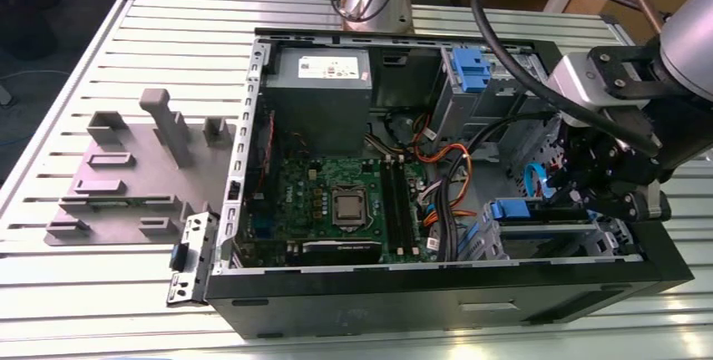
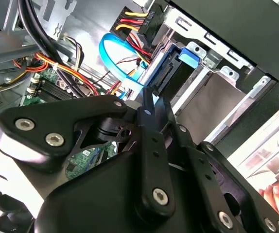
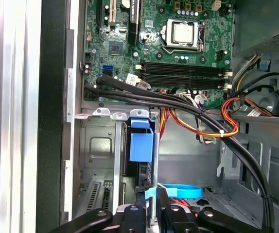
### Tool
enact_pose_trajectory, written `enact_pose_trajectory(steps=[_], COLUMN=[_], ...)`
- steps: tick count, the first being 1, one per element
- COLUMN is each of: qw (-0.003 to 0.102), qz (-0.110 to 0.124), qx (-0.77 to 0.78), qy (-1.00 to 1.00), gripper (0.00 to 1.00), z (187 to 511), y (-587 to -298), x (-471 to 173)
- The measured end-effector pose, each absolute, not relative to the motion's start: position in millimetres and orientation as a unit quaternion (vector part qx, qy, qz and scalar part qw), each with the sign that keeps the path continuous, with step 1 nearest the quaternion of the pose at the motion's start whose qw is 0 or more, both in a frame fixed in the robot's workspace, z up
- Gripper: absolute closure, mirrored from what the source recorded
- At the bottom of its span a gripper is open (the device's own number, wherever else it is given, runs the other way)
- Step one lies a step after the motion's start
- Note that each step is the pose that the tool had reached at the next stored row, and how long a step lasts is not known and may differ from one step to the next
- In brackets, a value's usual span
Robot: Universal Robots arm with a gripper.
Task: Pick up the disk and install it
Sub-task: 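Insert the first disk wire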
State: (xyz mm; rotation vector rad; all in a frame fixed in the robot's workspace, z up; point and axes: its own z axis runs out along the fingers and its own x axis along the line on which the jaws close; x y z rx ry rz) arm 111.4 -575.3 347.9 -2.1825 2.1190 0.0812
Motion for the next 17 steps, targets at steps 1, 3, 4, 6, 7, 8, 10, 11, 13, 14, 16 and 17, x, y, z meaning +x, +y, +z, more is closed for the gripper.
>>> enact_pose_trajectory(steps=[1,3,4,6,7,8,10,11,13,14,16,17], qw=[0.049,0.047,0.042,0.03,0.03,0.03,0.029,0.029,0.029,0.029,0.029,0.029], qz=[0.027,0.028,0.034,0.046,0.046,0.047,0.047,0.047,0.047,0.047,0.047,0.047], qx=[-0.716,-0.716,-0.716,-0.715,-0.715,-0.715,-0.715,-0.715,-0.715,-0.715,-0.715,-0.715], qy=[0.696,0.696,0.696,0.697,0.697,0.697,0.697,0.697,0.697,0.697,0.697,0.697], gripper=[0.76,0.76,0.76,0.76,0.76,0.76,0.76,0.76,0.76,0.76,0.76,0.76], z=[348.1,348.2,348.1,347.8,347.9,347.9,347.9,347.8,347.8,347.9,347.8,347.8], y=[-575.3,-575.3,-575.3,-575.3,-575.3,-575.3,-575.3,-575.3,-575.2,-575.1,-575.1,-575.0], x=[111.4,111.6,112.0,112.9,112.9,112.8,112.9,113.5,115.6,117.0,120.2,122.0])
